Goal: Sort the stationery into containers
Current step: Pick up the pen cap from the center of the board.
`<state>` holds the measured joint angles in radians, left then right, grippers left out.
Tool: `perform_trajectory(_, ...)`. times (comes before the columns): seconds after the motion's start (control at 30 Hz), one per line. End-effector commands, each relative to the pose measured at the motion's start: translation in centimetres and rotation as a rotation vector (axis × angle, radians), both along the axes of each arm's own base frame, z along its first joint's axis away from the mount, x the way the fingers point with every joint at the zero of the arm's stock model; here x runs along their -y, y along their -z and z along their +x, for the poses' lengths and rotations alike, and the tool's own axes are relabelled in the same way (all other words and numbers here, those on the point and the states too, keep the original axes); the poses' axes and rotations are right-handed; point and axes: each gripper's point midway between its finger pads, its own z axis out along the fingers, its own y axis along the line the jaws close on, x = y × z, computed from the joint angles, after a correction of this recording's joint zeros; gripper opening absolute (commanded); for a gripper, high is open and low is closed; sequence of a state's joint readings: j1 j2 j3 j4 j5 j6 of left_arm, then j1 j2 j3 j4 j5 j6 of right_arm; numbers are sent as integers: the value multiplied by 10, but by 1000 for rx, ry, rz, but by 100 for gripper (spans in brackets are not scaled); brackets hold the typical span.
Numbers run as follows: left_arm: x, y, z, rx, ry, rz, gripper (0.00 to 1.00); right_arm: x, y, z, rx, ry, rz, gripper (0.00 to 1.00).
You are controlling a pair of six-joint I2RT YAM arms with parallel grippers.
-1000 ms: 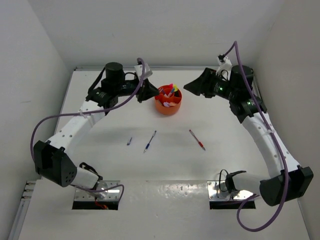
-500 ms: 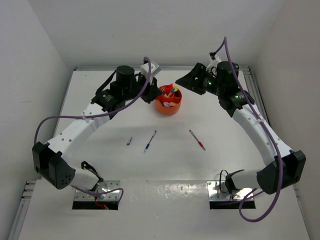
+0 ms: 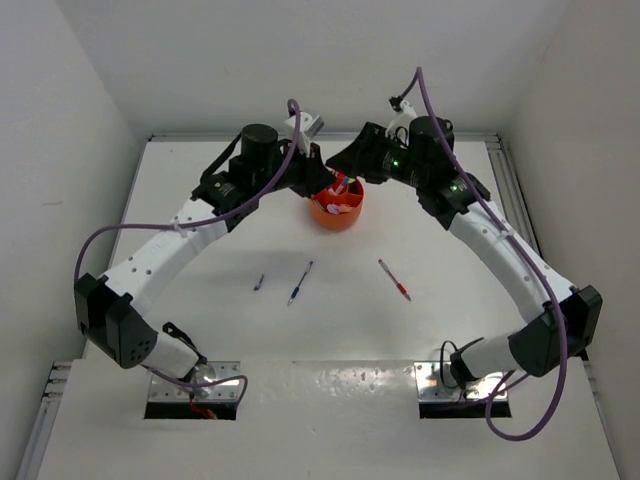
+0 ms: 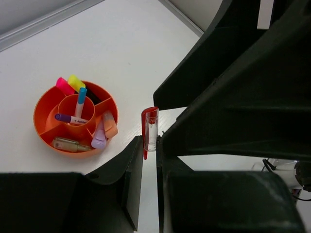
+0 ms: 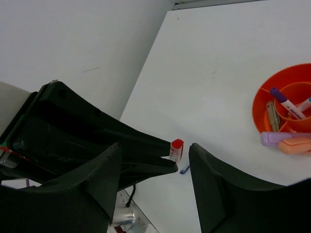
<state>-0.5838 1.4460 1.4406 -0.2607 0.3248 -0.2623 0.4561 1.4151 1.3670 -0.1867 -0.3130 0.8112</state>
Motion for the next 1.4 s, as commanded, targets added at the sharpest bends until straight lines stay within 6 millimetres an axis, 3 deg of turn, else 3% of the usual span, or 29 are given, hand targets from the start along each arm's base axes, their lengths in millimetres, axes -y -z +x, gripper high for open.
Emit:
perform_trajectory(0.0, 7, -26, -1, 22, 0, -69, 0, -3, -24, 10, 94, 11, 9, 56)
perform_trajectory(0.37, 16, -40, -1, 9, 27, -119, 0, -7, -3, 11, 91, 19, -74, 45)
perform_trajectory(0.5, 19, -42, -2, -3, 34, -135, 0, -9, 2, 12, 91, 22, -87, 33)
perform_trajectory(0.77, 16, -55, 7, -64, 30, -252, 0, -11, 10, 7, 69, 15, -87, 31)
perform_trajectory(0.9, 18, -64, 7, -67, 47, -293, 0, -10, 13, 6, 71, 13, -100, 23)
perform_trajectory(1.07, 19, -68, 11, -59, 43, -301, 0, -7, 18, 3, 71, 13, -118, 5)
perform_trajectory(1.13, 18, -69, 12, -39, 47, -288, 11, -5, 17, 2, 81, 11, -126, 0)
perform_trajectory(1.17, 18, -67, 13, -34, 51, -277, 27, -3, 15, 1, 91, 7, -131, 0)
perform_trajectory(1.23, 14, -66, 17, 15, 49, -219, 36, 7, 11, 5, 101, 17, -128, 0)
perform_trajectory(1.37, -8, -59, 21, 110, 43, -89, 78, 42, 4, 8, 116, 49, -115, 0)
